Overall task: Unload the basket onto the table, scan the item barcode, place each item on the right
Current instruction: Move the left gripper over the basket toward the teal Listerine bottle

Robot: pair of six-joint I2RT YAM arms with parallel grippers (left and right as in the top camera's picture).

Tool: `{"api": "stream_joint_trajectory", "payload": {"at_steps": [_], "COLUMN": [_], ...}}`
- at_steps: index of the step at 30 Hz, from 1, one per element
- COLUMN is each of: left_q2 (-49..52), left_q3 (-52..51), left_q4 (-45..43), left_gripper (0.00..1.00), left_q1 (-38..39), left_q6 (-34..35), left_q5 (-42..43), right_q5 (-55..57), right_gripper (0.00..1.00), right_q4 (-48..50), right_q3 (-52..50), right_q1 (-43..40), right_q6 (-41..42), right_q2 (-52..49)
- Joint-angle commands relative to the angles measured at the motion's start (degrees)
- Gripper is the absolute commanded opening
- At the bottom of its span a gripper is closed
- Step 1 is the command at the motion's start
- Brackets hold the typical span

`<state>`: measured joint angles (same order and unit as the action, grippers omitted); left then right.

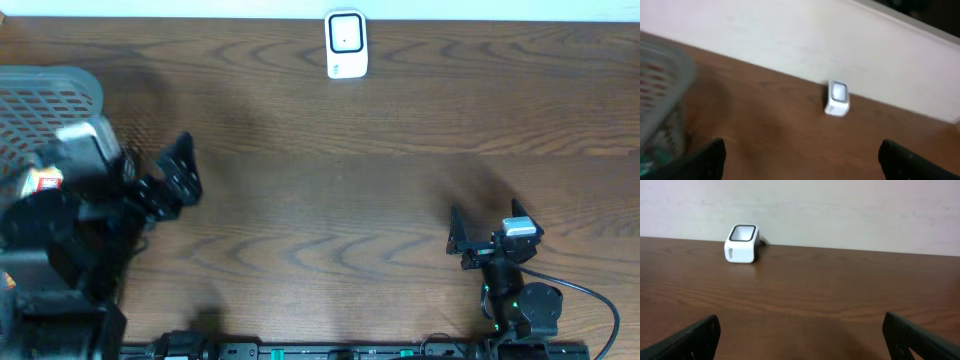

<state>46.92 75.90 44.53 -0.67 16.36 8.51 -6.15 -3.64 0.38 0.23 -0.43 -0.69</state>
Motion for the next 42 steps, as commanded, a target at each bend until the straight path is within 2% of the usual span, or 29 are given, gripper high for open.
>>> {"api": "stream_joint_trajectory", "payload": {"at_steps": [1, 7, 11, 15, 20, 23, 28, 33, 37, 42], "left_q2": [6.14, 16.63, 20.50, 21.79, 24.52, 27.52, 33.75, 39.89, 46.25, 51.34], "left_q3": [8.72, 24.00, 29.73, 29.88, 29.88, 29.86, 28.55, 27.41, 27.28, 27.28], "left_q4": [3.76, 15.98, 22.80, 24.92, 25.49, 27.89, 34.27, 39.63, 39.89, 41.09], "left_gripper": [0.98, 0.98, 0.98, 0.98, 0.98, 0.98, 0.98, 0.98, 0.98, 0.98], "left_q1": [-0.28, -0.52, -4.57, -12.96, -25.59, -32.89, -41.97, -46.03, -46.40, -46.40], "left_q6": [4.26, 14.21, 21.33, 28.87, 29.94, 32.81, 48.22, 61.81, 62.75, 67.25], "left_q5": [-9.05, -25.20, -29.16, -28.50, -23.34, -19.30, -14.47, -11.45, -11.47, -11.45], "right_q5": [0.24, 0.24, 0.26, 0.24, 0.26, 0.26, 0.24, 0.26, 0.26, 0.26], "right_gripper": [0.99, 0.99, 0.99, 0.99, 0.99, 0.99, 0.99, 0.99, 0.99, 0.99], "right_q4": [-0.24, -0.24, -0.24, -0.24, -0.24, -0.24, -0.24, -0.24, -0.24, -0.24], "right_q3": [-0.07, -0.07, -0.07, -0.07, -0.07, -0.07, -0.07, -0.07, -0.07, -0.07], "right_q1": [0.13, 0.13, 0.13, 0.13, 0.13, 0.13, 0.13, 0.13, 0.13, 0.13], "right_q6": [0.79, 0.79, 0.79, 0.79, 0.79, 0.79, 0.79, 0.79, 0.79, 0.79], "right_q2": [0.35, 0.35, 0.35, 0.35, 0.35, 0.35, 0.35, 0.35, 0.35, 0.35]}}
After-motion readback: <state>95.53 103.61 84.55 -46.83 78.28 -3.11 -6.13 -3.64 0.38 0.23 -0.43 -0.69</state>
